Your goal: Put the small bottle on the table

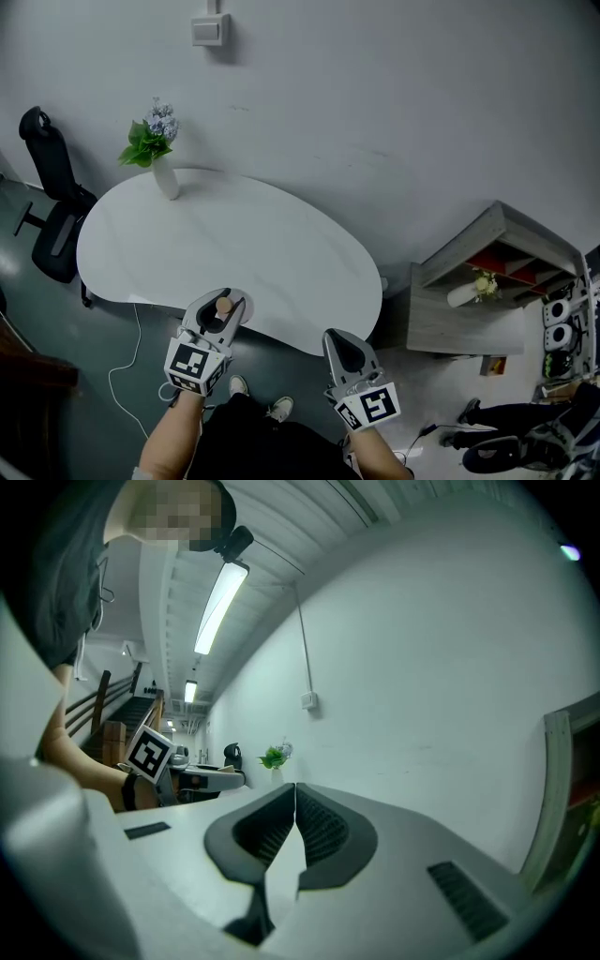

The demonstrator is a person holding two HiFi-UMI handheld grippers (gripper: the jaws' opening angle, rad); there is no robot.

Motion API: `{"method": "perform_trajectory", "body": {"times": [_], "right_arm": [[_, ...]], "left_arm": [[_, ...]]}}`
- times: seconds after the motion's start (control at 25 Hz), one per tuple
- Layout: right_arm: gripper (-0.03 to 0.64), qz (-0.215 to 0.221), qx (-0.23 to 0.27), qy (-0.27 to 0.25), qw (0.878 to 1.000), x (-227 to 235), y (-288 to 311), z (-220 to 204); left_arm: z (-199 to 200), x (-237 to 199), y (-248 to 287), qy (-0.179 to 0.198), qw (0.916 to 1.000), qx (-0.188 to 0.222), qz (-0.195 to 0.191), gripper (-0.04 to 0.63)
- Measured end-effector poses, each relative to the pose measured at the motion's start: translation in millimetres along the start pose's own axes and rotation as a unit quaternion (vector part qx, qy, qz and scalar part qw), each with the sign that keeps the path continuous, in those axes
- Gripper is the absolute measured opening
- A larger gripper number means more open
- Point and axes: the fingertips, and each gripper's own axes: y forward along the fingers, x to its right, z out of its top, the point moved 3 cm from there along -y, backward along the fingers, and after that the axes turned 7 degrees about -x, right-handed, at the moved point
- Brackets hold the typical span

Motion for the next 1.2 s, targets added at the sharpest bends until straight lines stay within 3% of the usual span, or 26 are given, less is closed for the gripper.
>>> {"method": "perform_trajectory", "body": {"times": [0.36, 0.92, 1.2], "right_arm": [[0.006, -0.012, -0.019, -0.002, 1.000, 18, 24, -8], [0.006, -0.058, -0.058, -0.001, 0.997, 34, 168, 10], [0.006, -0.079, -0.064, 0.006, 0.995, 38, 201, 13]], "left_arm": [[-4, -20, 32, 0.000, 0.9999, -0.001, -0.016, 0.119], [-9, -117, 111, 0.009, 0.9939, -0.030, -0.105, 0.118], [-8, -137, 140, 0.010, 0.9903, -0.033, -0.135, 0.118]]}}
